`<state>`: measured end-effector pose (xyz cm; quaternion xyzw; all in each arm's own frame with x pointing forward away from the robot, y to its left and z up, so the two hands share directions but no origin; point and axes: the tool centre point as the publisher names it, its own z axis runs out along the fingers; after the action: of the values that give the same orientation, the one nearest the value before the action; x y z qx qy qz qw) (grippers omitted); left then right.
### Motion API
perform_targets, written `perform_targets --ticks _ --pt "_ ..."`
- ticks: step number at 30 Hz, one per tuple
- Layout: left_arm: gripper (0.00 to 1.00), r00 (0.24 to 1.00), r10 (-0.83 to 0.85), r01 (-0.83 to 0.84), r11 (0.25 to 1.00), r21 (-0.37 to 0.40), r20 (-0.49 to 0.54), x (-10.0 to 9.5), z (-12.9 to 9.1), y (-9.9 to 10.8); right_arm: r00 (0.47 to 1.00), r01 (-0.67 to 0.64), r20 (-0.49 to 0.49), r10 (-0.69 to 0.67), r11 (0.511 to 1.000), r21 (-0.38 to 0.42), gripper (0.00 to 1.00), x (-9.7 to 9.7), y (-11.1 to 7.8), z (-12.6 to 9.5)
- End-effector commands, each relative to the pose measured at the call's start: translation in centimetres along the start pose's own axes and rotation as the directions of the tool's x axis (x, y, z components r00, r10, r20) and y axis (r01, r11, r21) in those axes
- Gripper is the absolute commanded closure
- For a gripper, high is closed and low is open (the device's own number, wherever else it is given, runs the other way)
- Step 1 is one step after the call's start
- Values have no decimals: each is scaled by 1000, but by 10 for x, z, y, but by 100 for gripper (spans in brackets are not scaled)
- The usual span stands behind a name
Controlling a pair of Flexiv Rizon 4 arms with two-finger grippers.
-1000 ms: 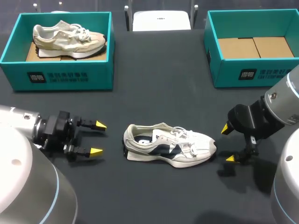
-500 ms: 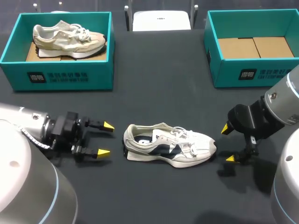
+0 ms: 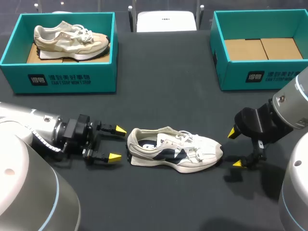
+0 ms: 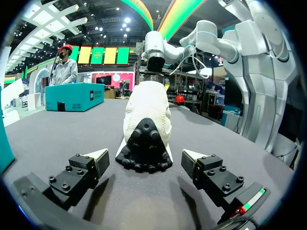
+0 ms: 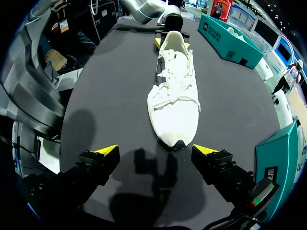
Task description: Take the shoe out of the shoebox, open the shoe tongue, remove and reinsert the insole, then place the shoe into the shoebox
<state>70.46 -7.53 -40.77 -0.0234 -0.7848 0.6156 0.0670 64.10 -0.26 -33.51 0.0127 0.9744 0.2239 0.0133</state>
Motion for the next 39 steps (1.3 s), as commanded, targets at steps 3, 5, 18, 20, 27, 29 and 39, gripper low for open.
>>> perform_targets --ticks 3,5,18,20,27,29,39 --pt "0 1000 6 -6 1000 -4 -3 -2 10 -1 1000 0 3 0 1000 1 0 2 -1 -1" --pt "0 1000 3 -3 1000 2 -7 -3 13 -2 1000 0 3 0 1000 1 0 2 -1 -1" --pt "0 1000 10 -10 1000 9 -21 0 29 -3 1000 0 3 0 1000 1 0 2 -1 -1" --pt "0 1000 9 -9 1000 11 -19 0 30 -3 1000 0 3 0 1000 1 0 2 -1 -1" --pt "0 1000 9 -9 1000 18 -3 1 38 -3 1000 0 3 0 1000 1 0 2 -1 -1" --pt "0 1000 12 -12 1000 19 5 2 40 -4 1000 0 3 0 1000 1 0 2 -1 -1" --pt "0 1000 10 -11 1000 23 29 -5 49 -5 1000 0 3 0 1000 1 0 2 -1 -1"
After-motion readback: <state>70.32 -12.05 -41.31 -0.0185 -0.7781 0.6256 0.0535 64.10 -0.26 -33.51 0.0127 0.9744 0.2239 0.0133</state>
